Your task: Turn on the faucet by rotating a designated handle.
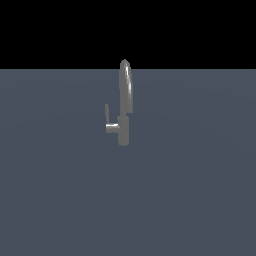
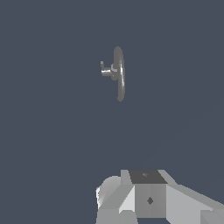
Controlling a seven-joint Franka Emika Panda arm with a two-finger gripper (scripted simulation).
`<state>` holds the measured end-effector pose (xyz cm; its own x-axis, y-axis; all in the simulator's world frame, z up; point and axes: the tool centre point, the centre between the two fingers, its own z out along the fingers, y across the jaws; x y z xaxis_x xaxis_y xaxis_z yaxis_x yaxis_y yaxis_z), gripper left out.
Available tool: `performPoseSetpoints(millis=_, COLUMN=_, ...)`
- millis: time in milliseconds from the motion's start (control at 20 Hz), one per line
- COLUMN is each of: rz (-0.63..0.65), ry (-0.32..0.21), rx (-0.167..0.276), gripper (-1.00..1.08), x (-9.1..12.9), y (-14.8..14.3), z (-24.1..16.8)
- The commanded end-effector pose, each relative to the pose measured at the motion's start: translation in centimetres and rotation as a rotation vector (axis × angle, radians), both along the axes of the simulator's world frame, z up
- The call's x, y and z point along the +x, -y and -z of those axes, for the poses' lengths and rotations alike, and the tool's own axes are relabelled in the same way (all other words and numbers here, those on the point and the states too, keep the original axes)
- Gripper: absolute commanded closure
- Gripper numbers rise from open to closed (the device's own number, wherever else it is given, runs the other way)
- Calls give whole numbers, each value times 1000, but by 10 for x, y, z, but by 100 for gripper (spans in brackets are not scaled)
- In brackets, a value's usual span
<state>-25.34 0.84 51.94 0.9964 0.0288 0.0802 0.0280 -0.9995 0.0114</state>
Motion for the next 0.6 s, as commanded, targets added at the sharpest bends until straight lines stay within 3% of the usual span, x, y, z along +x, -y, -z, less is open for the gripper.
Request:
performPoseSetpoints(millis=0, rz=0, ry=0, rx=0, gripper=108, x=0, y=0, z=0)
performPoseSetpoints(millis=550, rz=-11, ry=3, rx=-6, gripper=108, x=3, y=6, z=-6)
